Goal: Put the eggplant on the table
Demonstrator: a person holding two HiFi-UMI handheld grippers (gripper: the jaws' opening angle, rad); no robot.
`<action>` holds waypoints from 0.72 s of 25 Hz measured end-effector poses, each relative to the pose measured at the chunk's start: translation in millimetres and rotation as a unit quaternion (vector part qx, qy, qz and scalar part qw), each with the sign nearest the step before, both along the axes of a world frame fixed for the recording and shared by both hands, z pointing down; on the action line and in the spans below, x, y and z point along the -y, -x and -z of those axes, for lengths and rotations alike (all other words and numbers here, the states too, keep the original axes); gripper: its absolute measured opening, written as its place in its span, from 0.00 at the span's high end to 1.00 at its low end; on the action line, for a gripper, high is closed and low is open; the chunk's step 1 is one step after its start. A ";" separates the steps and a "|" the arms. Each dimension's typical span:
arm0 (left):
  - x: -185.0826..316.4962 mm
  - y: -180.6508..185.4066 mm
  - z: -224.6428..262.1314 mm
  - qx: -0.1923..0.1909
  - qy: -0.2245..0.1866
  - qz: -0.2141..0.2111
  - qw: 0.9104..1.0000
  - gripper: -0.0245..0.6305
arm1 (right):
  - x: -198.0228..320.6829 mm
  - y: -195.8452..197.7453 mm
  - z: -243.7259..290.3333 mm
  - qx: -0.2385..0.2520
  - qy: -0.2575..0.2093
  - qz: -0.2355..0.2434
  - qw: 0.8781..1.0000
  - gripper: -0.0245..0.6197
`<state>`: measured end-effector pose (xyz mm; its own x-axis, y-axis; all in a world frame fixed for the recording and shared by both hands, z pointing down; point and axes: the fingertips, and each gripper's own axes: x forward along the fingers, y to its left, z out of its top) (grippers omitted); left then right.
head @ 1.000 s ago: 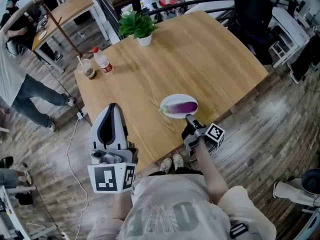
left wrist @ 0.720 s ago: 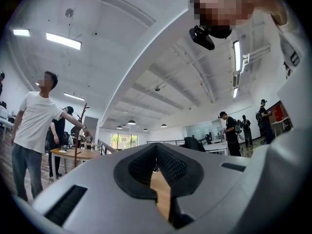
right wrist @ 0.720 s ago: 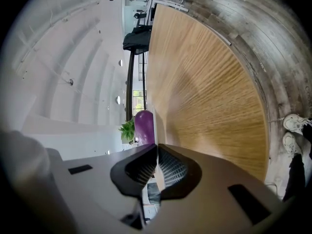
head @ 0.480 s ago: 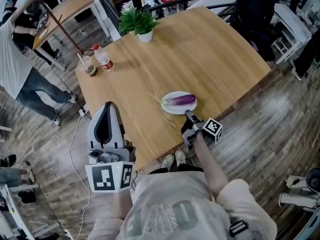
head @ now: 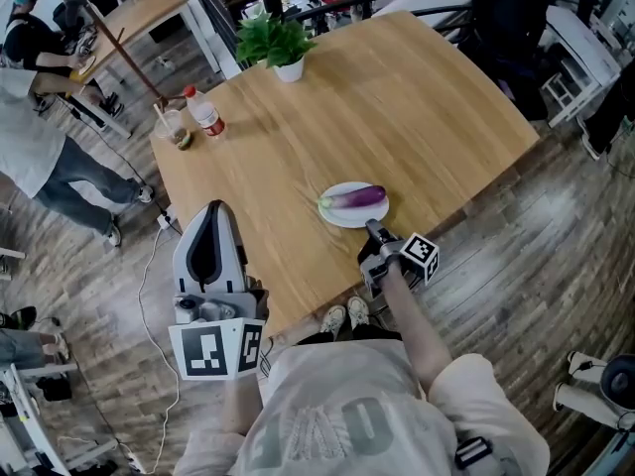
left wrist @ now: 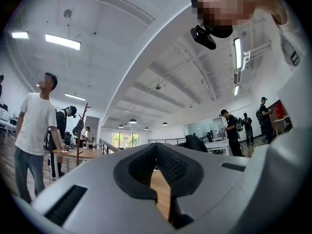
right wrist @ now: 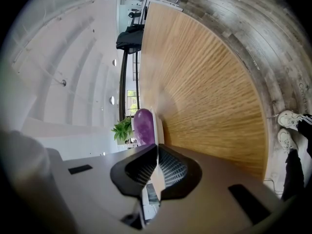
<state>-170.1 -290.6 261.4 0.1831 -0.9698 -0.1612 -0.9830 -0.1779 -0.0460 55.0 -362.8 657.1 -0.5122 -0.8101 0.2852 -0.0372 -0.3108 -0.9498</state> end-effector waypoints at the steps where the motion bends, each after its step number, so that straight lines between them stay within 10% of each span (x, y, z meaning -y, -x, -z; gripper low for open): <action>1: 0.0 -0.6 0.1 0.000 0.000 -0.001 1.000 0.95 | 0.2 -0.3 0.1 0.001 0.001 -0.001 1.000 0.92; 18: -6.3 -7.7 0.2 0.000 -0.003 0.000 1.000 0.95 | -0.5 -9.4 -4.6 -0.054 0.045 0.003 0.998 0.92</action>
